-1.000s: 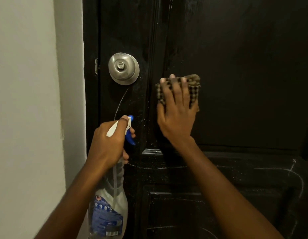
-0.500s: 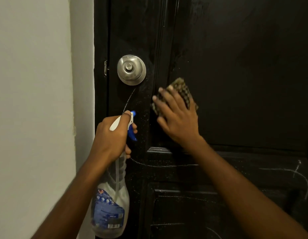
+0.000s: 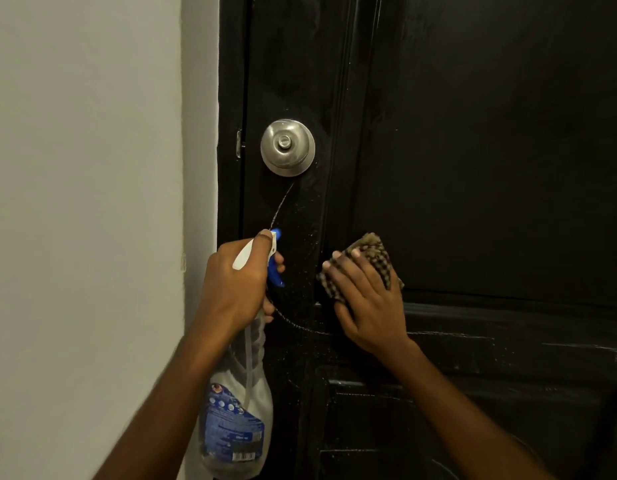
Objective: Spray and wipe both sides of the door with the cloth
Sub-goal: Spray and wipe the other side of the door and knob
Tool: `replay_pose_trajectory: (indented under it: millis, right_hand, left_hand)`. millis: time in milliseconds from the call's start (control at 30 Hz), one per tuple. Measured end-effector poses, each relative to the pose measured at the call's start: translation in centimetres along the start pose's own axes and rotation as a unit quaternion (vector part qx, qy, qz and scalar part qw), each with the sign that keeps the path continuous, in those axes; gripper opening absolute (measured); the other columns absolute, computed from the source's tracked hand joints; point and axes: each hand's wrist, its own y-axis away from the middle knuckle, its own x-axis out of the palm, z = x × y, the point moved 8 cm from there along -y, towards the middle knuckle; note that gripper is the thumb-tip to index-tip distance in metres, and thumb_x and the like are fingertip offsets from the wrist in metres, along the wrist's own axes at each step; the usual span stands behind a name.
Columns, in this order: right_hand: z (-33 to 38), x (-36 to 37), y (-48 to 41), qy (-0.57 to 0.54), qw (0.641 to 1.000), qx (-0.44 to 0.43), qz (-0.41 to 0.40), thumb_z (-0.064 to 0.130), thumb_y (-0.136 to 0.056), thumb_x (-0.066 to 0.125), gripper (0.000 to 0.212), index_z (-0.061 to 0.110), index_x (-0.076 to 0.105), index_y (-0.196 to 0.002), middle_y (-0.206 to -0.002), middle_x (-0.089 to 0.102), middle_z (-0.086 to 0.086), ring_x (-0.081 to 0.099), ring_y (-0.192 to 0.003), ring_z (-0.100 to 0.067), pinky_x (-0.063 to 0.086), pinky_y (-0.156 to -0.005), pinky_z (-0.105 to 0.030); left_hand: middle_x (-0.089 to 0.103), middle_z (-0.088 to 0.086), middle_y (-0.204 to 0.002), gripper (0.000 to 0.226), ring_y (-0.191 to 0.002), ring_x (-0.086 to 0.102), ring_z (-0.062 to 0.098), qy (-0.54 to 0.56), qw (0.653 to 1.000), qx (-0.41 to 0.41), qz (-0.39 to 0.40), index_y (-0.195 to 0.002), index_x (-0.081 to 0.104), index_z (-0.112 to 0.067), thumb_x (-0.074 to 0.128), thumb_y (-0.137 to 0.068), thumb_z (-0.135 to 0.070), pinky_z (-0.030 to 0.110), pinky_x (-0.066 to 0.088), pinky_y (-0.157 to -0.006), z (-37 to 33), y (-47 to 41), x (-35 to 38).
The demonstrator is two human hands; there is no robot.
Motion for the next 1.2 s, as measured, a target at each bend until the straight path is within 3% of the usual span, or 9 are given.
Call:
replay_pose_trajectory:
  millis: [133, 233, 467, 633, 700, 933, 1000, 1133, 1200]
  right_hand:
    - [-0.6, -1.3, -3.6, -0.083, 0.978, 0.178, -0.071, 0.029, -0.094, 0.045, 0.064, 0.022, 0.032, -0.156, -0.164, 0.031, 0.002, 0.011, -0.155, -0.009, 0.010, -0.123, -0.047]
    - [0.3, -1.3, -7.0, -0.084, 0.972, 0.206, -0.081, 0.031, -0.095, 0.044, 0.067, 0.023, 0.026, -0.159, -0.166, 0.025, 0.003, 0.006, -0.155, -0.008, 0.005, -0.122, -0.047]
    - [6.7, 1.9, -11.9, 0.017, 0.996, 0.087, -0.023, 0.038, -0.096, 0.045, 0.065, 0.028, 0.030, -0.159, -0.167, 0.025, 0.001, 0.015, -0.156, -0.019, 0.014, -0.120, -0.060]
    - [9.5, 5.2, -3.9, 0.070, 0.976, -0.191, 0.082, 0.040, -0.098, 0.050, 0.067, 0.029, 0.027, -0.160, -0.168, 0.021, 0.003, 0.018, -0.155, -0.018, 0.010, -0.122, -0.058]
    - [8.1, 4.7, -3.5, 0.084, 0.970, -0.213, 0.083, 0.041, -0.099, 0.049, 0.066, 0.031, 0.026, -0.160, -0.168, 0.021, 0.004, 0.019, -0.155, -0.016, 0.014, -0.123, -0.056]
    - [4.9, 0.8, -12.3, 0.049, 0.993, 0.090, -0.061, 0.035, -0.097, 0.047, 0.064, 0.027, 0.031, -0.159, -0.166, 0.027, -0.001, 0.018, -0.155, -0.020, 0.019, -0.119, -0.059]
    - [7.0, 2.6, -10.3, 0.049, 0.997, 0.047, -0.027, 0.036, -0.096, 0.049, 0.068, 0.027, 0.028, -0.160, -0.168, 0.021, -0.001, 0.014, -0.156, -0.020, 0.015, -0.120, -0.060]
    - [9.9, 5.3, -2.7, 0.084, 0.973, -0.193, 0.093, 0.039, -0.098, 0.047, 0.068, 0.029, 0.024, -0.161, -0.169, 0.018, 0.002, 0.016, -0.156, -0.019, 0.008, -0.121, -0.056]
    - [8.3, 4.5, -2.1, 0.095, 0.968, -0.207, 0.102, 0.040, -0.100, 0.045, 0.065, 0.031, 0.024, -0.161, -0.168, 0.018, 0.004, 0.016, -0.155, -0.017, 0.008, -0.122, -0.054]
  left_hand:
    - [0.066, 0.007, -0.077, 0.048, -0.034, 0.051, 0.009, 0.001, 0.999, -0.037, -0.005, -0.079, 0.063, -0.013, 0.037, -0.104, -0.044, 0.022, 0.048, -0.037, 0.0, 0.5, -1.0]
    - [0.065, 0.010, -0.077, 0.050, -0.033, 0.052, 0.009, 0.002, 0.999, -0.038, -0.026, -0.081, 0.063, -0.007, 0.039, -0.103, -0.044, 0.020, 0.046, -0.036, -0.4, 1.0, -2.6]
    - [0.065, -0.003, -0.062, 0.044, -0.035, 0.054, 0.013, -0.018, 0.996, 0.012, -0.083, -0.079, 0.067, -0.012, 0.042, -0.104, -0.038, 0.020, 0.047, -0.037, -1.0, 1.9, -6.0]
    - [0.060, -0.008, -0.050, 0.046, -0.034, 0.055, 0.014, -0.041, 0.995, 0.039, -0.085, -0.077, 0.067, -0.014, 0.039, -0.105, -0.036, 0.018, 0.046, -0.037, -0.9, 2.2, -6.9]
    - [0.063, -0.010, -0.053, 0.046, -0.034, 0.054, 0.013, -0.034, 0.996, 0.034, -0.077, -0.077, 0.067, -0.014, 0.039, -0.105, -0.037, 0.018, 0.046, -0.038, -0.7, 2.0, -6.8]
    - [0.071, -0.007, -0.069, 0.042, -0.049, 0.061, 0.024, -0.006, 0.997, 0.042, -0.066, -0.078, 0.067, -0.019, 0.039, -0.104, -0.036, 0.024, 0.052, -0.040, -0.7, 1.6, -6.6]
    - [0.069, -0.004, -0.064, 0.041, -0.046, 0.061, 0.019, -0.003, 0.996, 0.049, -0.068, -0.076, 0.065, -0.021, 0.040, -0.104, -0.035, 0.022, 0.051, -0.040, -0.7, 1.7, -6.6]
    - [0.060, 0.000, -0.061, 0.040, -0.044, 0.060, 0.004, -0.003, 0.996, 0.052, -0.066, -0.073, 0.061, -0.020, 0.040, -0.104, -0.034, 0.011, 0.042, -0.037, -0.6, 1.6, -6.4]
    - [0.065, 0.002, -0.069, 0.042, -0.043, 0.060, 0.012, 0.013, 0.998, 0.038, -0.041, -0.075, 0.064, -0.018, 0.040, -0.104, -0.036, 0.016, 0.047, -0.039, 0.1, 1.2, -5.8]
